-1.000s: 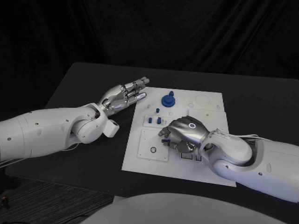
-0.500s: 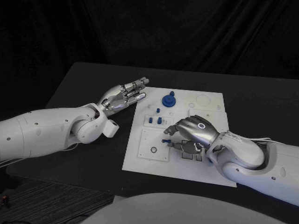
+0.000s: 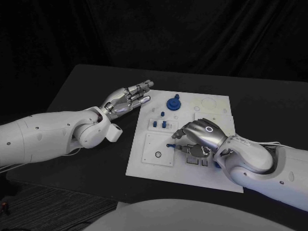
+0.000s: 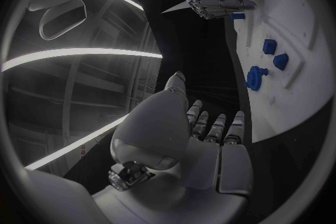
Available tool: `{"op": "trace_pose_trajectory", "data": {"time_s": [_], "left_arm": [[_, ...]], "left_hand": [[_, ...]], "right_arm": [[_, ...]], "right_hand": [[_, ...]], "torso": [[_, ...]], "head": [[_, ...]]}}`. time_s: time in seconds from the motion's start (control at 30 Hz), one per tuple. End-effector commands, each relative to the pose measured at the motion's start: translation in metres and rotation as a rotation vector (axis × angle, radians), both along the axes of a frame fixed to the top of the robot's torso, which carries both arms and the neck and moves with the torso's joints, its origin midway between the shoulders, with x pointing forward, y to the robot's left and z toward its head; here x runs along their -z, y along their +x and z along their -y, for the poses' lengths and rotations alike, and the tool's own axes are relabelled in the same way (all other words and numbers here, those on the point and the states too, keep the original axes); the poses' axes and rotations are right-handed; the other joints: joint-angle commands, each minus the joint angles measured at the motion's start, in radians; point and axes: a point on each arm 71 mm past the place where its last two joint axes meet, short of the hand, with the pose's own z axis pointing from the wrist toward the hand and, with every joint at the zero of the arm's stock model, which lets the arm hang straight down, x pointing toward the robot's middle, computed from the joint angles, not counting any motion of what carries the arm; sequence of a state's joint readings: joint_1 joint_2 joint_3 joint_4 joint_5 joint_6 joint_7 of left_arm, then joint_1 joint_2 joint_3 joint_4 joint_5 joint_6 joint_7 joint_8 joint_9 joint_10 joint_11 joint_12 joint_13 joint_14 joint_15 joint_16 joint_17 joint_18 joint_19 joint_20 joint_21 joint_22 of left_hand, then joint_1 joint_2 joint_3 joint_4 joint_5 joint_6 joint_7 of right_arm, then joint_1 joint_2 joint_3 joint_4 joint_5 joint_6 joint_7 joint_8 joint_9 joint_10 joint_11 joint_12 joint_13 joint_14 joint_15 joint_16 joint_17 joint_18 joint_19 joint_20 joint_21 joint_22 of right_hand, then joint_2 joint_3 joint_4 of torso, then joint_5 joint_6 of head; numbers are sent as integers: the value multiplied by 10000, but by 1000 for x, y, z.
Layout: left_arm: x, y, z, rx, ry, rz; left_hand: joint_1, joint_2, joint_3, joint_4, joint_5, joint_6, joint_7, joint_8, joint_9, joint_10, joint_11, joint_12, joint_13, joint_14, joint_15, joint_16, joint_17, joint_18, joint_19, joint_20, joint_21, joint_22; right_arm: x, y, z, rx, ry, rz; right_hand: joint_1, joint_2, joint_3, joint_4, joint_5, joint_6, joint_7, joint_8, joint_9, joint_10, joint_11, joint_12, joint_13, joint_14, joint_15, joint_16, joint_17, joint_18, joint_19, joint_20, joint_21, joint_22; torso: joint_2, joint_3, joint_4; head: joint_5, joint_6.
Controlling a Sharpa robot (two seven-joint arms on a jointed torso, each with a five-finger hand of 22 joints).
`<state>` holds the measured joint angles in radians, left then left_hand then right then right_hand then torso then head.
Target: Assemble the parts on the task board
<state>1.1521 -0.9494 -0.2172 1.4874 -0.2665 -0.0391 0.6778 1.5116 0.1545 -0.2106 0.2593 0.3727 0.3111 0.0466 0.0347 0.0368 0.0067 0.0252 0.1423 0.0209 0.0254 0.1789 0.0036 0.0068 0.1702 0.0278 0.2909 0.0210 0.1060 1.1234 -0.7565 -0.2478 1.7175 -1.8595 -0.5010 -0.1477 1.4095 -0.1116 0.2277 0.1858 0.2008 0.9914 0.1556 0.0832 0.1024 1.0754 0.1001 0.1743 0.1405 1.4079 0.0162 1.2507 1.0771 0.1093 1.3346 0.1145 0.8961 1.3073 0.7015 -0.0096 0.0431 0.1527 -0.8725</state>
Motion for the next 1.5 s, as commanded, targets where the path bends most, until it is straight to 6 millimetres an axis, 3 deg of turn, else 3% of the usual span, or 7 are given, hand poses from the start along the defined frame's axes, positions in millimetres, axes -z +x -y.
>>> {"op": "trace_pose_trajectory", "data": {"time_s": [0.03,0.2,0.67,0.97,1.1,1.5], "left_arm": [[-2,-1,2,123,-313,204],[-2,-1,2,130,-314,196],[-2,-1,3,190,-325,150],[-1,-1,4,213,-323,117],[-1,-1,4,229,-324,100],[0,-1,5,269,-331,59]], "left_hand": [[12,86,35,-49,59,13,84,47,13,4,39,36,12,1,62,67,14,30,45,28,-4,6],[43,93,46,-76,97,0,86,43,11,4,47,42,13,2,70,67,14,27,46,29,-4,2],[87,108,66,-115,133,-4,95,40,10,4,55,40,13,7,81,69,15,22,53,30,-1,10],[112,120,80,-137,158,-2,101,40,10,3,61,41,13,11,87,71,16,20,61,31,4,28],[135,143,97,-160,194,-9,106,38,10,3,67,40,13,9,94,70,15,17,66,32,6,31],[193,212,145,-226,329,-49,108,31,5,-1,77,30,12,8,105,69,14,0,71,33,6,17]], "right_arm": [[2,0,-1,76,-55,20],[4,1,-3,34,-73,11],[8,1,-6,-9,-230,-109],[10,1,-5,40,-341,-187],[11,0,-5,22,-335,-206],[12,-1,-8,3,-248,-202]], "right_hand": [[69,8,21,-33,40,113,-5,52,23,52,-27,67,18,10,21,-33,19,74,4,76,2,1081],[88,-4,33,-47,-1,251,-45,96,50,106,-54,107,34,19,-1,-28,18,73,22,63,25,1088],[-101,-53,-102,92,-691,437,-68,65,85,242,-96,219,81,47,-38,-20,18,68,57,25,20,1090],[-93,13,-100,113,-656,581,-130,105,122,352,-144,286,110,52,-68,-25,7,69,71,8,27,1094],[-23,73,-58,97,-452,762,-209,163,180,476,-204,332,126,64,-117,-18,18,70,84,-31,34,1098],[-188,136,-96,237,-459,817,-224,142,213,543,-222,331,126,96,-138,16,63,60,110,-59,62,1107]], "torso": [[16,6,-1],[19,5,5],[16,5,0],[15,3,2],[13,4,0],[11,3,3]], "head": [[10,-2],[1,-2],[38,-2],[42,-2],[49,-2],[44,-2]]}}
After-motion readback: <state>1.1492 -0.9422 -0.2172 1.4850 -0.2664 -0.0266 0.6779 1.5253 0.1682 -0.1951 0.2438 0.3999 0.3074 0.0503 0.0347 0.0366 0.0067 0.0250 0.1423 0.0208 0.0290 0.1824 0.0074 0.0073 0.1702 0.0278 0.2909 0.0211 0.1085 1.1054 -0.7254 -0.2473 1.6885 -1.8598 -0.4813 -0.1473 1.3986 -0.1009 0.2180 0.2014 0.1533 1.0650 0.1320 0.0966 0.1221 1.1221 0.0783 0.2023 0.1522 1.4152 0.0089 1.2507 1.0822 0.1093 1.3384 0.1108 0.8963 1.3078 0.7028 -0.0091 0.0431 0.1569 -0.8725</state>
